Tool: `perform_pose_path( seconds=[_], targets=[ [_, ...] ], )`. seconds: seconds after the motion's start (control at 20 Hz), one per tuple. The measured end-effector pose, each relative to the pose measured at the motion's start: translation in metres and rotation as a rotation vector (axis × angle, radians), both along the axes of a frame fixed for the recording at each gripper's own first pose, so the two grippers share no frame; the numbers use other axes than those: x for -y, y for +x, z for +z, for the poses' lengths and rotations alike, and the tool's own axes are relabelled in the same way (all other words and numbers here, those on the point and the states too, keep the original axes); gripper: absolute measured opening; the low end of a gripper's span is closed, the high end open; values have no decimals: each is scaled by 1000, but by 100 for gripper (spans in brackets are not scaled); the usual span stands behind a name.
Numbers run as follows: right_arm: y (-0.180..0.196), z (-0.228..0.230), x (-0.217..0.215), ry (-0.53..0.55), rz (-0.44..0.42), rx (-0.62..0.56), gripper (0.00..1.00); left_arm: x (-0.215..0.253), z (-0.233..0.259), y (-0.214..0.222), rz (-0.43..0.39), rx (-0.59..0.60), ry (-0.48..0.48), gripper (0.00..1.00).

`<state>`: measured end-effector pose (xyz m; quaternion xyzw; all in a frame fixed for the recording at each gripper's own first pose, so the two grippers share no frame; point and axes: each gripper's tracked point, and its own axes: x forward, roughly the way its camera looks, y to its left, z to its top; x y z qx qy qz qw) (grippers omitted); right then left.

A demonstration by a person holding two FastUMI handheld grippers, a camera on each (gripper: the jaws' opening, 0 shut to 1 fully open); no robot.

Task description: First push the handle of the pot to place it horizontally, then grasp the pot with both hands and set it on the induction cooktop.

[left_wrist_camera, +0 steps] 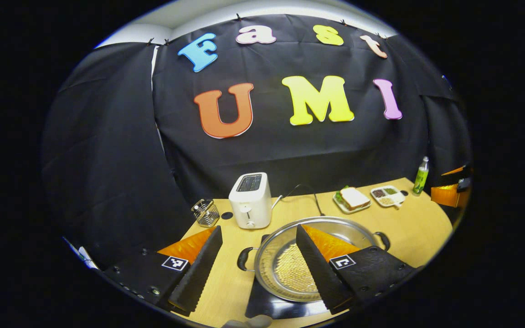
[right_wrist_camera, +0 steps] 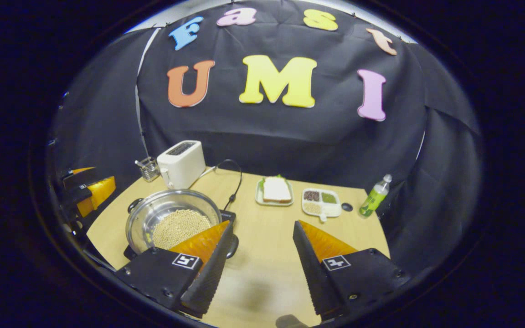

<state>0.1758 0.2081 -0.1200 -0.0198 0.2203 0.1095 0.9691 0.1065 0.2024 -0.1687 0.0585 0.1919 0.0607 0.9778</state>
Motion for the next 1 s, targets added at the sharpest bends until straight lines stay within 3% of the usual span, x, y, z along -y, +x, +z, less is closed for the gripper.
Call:
perform_pose_path(
  seconds=[0.15,0.25,0.7,1.0],
  targets=[
    [-25,54,40,29,-10,106,87,45,52,-12,-13,90,-14,96],
    [-43,85,68,54,-21,164,100,77,82,-22,-30,136,-31,96],
    [-116,163,201,113,-126,342,100,190,181,-72,-106,262,-69,96],
    [-140,168,249,119,-177,387,100,207,200,-94,-87,284,-70,96]
  ],
)
